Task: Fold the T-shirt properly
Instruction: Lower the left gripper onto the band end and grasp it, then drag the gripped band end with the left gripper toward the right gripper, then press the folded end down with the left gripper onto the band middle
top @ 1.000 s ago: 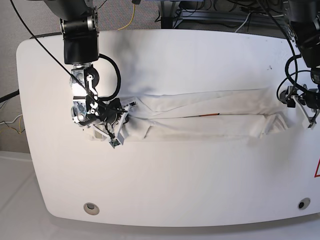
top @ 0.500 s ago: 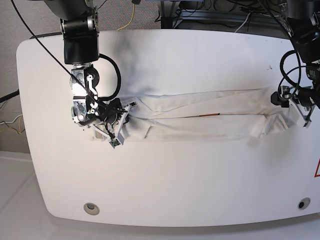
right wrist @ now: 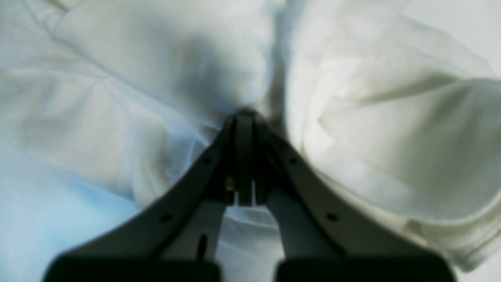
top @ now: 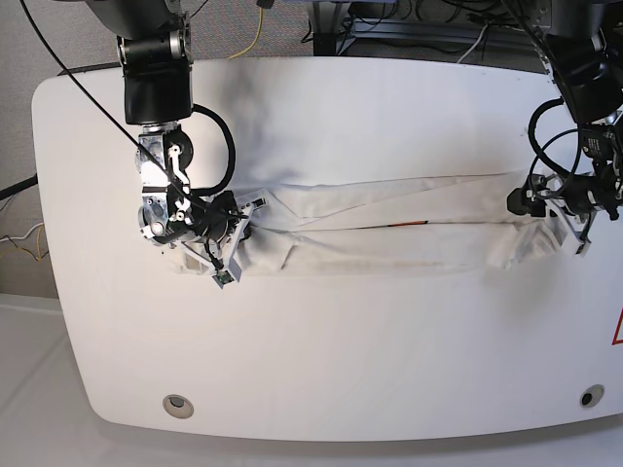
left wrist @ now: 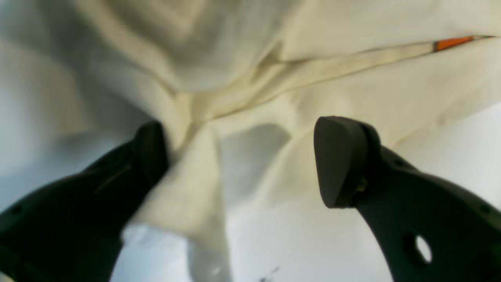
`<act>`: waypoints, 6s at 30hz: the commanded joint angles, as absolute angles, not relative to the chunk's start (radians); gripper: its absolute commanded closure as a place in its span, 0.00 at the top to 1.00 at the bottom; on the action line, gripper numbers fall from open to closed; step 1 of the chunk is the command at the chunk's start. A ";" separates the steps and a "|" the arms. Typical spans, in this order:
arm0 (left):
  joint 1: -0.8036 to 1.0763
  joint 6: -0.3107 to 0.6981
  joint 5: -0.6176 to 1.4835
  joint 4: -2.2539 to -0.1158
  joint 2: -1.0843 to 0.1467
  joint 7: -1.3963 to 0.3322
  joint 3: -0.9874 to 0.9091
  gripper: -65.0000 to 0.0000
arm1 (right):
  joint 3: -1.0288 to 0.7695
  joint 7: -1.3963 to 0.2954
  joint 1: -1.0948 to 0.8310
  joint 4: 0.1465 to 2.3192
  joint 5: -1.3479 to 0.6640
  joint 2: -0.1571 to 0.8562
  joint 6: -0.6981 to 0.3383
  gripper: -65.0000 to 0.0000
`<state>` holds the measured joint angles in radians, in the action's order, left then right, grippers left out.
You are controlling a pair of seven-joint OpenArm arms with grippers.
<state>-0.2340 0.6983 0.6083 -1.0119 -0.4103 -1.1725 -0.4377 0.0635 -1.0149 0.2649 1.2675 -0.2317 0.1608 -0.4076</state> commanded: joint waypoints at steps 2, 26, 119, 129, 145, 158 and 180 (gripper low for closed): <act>-0.237 0.698 0.595 -1.013 -0.397 -1.201 -0.432 0.76 | 0.068 -1.110 0.243 1.245 -0.188 0.162 -0.409 0.00; -0.237 0.698 0.598 -1.018 -0.367 -1.199 -0.395 0.13 | 0.068 -1.110 0.242 1.245 -0.188 0.162 -0.410 0.00; -0.259 0.698 1.079 -1.190 -0.088 -1.107 -0.056 0.37 | 0.067 -1.109 0.243 1.245 -0.193 0.160 -0.410 0.00; -0.257 0.698 1.081 -1.196 -0.090 -1.101 -0.051 0.74 | 0.067 -1.109 0.242 1.245 -0.193 0.160 -0.410 0.00; -0.269 0.698 1.161 -1.247 -0.091 -1.102 -0.054 0.82 | 0.067 -1.109 0.240 1.245 -0.193 0.160 -0.410 0.00; -0.309 0.549 1.403 -1.316 -0.220 -1.112 -0.056 0.82 | 0.065 -1.109 0.240 1.248 -0.193 0.162 -0.410 0.00; -0.214 0.455 1.420 -1.316 -0.409 -1.052 -0.053 0.82 | 0.065 -1.113 0.240 1.308 -0.194 0.157 -0.407 0.00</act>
<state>-0.2123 0.4458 1.3964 -1.2984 -0.3943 -1.0782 -0.0502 0.0608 -1.0397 0.2462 1.3140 -0.2245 0.1566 -0.4072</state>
